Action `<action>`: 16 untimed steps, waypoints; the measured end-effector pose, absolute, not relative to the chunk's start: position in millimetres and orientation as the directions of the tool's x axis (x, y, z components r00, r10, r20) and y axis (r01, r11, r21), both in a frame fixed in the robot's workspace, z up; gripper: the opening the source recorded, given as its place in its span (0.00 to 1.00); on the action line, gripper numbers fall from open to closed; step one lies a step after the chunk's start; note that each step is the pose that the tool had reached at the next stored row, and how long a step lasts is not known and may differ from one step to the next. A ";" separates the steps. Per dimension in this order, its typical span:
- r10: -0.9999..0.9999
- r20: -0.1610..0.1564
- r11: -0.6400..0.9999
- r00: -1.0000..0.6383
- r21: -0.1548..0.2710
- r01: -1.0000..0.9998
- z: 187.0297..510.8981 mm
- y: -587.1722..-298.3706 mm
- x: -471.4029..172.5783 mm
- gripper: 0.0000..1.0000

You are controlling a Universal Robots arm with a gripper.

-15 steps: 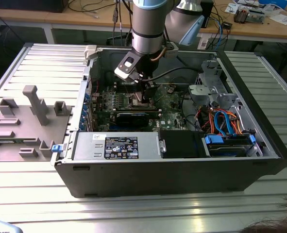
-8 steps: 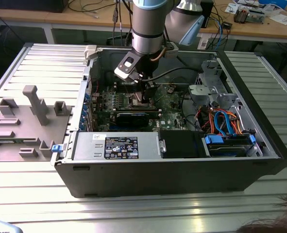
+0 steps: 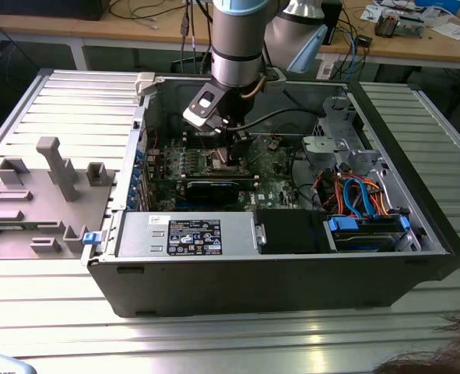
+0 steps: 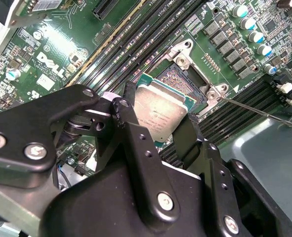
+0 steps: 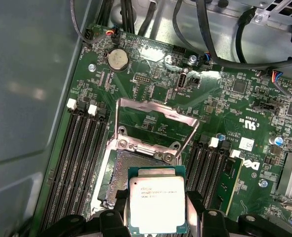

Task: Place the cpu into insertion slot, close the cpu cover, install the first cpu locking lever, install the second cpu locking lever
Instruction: 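Place the cpu into insertion slot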

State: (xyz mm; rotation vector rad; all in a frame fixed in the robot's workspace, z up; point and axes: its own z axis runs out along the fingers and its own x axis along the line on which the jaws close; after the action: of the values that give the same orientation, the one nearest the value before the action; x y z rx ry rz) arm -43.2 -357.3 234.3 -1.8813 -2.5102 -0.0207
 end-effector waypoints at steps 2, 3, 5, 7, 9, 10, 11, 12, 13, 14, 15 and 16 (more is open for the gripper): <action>0.960 0.012 0.279 -0.279 0.008 0.960 234.3 -357.3 -43.2 0.55; 0.960 0.012 0.279 -0.279 0.008 0.960 234.2 -357.3 -43.2 0.55; 0.961 0.012 0.277 -0.277 0.008 0.961 234.1 -357.3 -43.2 0.55; 0.961 0.012 0.276 -0.276 0.008 0.961 234.1 -357.3 -43.2 0.55; 0.962 0.011 0.272 -0.273 0.008 0.962 233.8 -357.3 -43.2 0.55; 0.963 0.011 0.271 -0.271 0.008 0.963 233.7 -357.3 -43.2 0.55; 0.964 0.011 0.265 -0.265 0.008 0.964 233.4 -357.3 -43.2 0.55; 0.965 0.011 0.262 -0.262 0.008 0.965 233.3 -357.3 -43.2 0.55; 0.966 0.011 0.259 -0.259 0.008 0.966 233.2 -357.3 -43.2 0.55; 0.967 0.011 0.254 -0.254 0.008 0.967 233.1 -357.3 -43.2 0.55; 0.968 0.011 0.251 -0.251 0.008 0.968 232.9 -357.3 -43.2 0.55; 0.968 0.011 0.250 -0.250 0.008 0.968 232.8 -357.3 -43.2 0.55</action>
State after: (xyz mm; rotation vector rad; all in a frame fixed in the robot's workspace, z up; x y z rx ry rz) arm -43.2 -357.3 232.8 -1.9208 -2.4809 -0.0198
